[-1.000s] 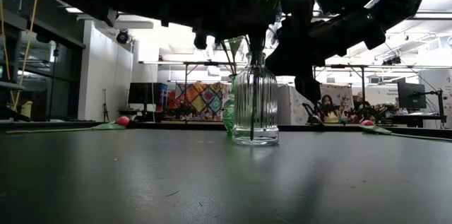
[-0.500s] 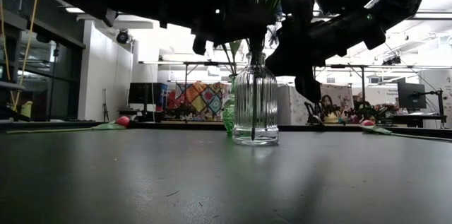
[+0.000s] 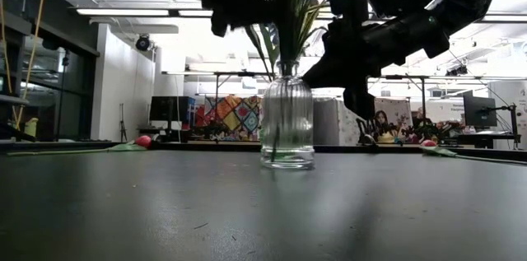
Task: Sort flowers into vase by color
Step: Put the blue flowers into the right transparent vase
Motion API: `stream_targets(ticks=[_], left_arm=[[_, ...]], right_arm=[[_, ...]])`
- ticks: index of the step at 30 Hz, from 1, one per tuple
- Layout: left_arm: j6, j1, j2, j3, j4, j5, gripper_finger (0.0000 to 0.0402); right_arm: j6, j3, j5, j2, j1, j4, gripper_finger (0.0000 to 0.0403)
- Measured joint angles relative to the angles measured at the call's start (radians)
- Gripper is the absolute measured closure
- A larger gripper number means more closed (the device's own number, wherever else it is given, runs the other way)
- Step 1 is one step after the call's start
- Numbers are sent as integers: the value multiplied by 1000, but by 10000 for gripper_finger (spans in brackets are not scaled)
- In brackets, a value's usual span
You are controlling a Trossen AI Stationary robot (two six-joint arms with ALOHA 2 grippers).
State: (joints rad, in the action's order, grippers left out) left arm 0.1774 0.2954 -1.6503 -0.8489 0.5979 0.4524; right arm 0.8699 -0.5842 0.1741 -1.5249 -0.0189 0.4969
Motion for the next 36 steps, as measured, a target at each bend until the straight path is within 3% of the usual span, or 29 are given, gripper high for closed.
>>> stream_targets(ticks=[11,19,24,31,36], left_arm=[[-157,44,115,-1,-65,-8,147],[-193,53,125,-1,-101,6,154],[-262,53,125,-1,-100,7,212],[-312,52,125,-1,-99,8,377],[-252,42,121,-2,-97,9,396]], right_arm=[[-7,0,2,0,0,0,403],[-7,0,2,0,0,0,403],[-7,0,2,0,0,0,403],[-6,0,2,0,0,0,403],[1,0,2,0,0,0,403]])
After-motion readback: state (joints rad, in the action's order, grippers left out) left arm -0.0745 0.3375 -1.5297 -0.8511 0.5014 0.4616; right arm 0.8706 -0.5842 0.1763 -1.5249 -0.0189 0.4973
